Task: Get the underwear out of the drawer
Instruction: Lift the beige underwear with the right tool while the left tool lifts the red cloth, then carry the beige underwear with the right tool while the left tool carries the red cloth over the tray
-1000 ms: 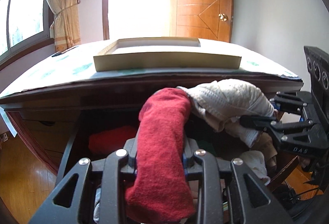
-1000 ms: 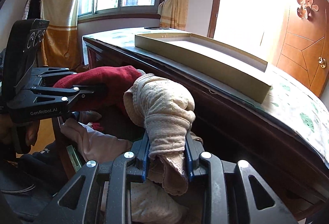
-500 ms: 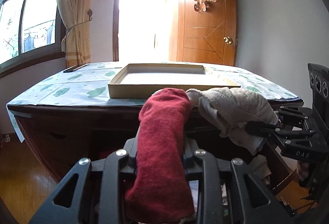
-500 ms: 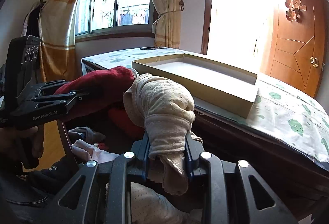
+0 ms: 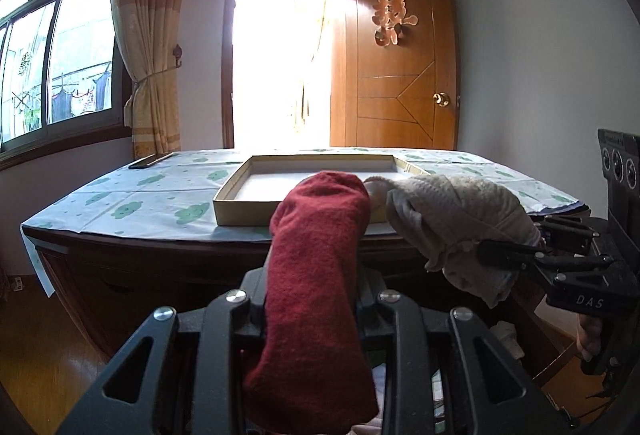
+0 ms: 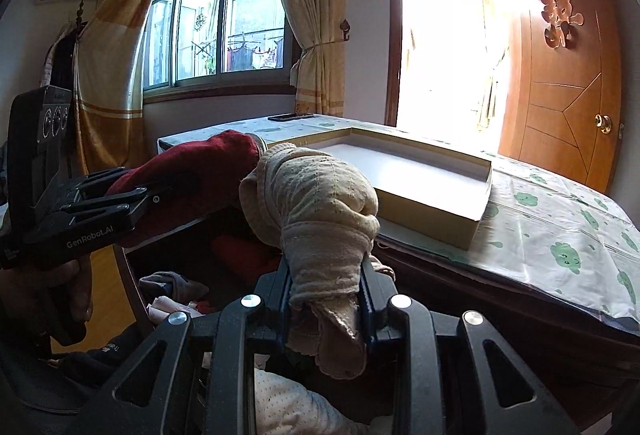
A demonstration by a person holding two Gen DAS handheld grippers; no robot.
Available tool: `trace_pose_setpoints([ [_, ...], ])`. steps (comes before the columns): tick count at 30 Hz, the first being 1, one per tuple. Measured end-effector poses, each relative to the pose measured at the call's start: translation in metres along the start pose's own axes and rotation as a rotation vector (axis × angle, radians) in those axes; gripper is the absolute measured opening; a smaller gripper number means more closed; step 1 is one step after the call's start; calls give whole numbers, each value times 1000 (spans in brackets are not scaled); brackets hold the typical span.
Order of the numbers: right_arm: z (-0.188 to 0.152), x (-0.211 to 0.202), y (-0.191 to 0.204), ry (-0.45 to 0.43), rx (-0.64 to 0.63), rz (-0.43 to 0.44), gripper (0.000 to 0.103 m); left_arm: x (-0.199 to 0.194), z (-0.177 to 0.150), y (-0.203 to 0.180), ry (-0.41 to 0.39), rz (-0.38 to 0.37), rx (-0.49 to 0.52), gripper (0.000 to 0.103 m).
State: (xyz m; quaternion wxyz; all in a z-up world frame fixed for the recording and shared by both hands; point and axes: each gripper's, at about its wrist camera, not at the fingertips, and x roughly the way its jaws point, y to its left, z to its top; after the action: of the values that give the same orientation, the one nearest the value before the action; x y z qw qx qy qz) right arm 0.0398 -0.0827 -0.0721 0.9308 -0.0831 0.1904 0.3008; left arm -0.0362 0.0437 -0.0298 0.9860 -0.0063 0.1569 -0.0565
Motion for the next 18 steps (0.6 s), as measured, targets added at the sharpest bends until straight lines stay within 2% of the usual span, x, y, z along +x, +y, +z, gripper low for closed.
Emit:
trace_pose_setpoints([
  [18,11,-10,-9,-61,42,-15,30,2,24,-11,-63,15,46,27],
])
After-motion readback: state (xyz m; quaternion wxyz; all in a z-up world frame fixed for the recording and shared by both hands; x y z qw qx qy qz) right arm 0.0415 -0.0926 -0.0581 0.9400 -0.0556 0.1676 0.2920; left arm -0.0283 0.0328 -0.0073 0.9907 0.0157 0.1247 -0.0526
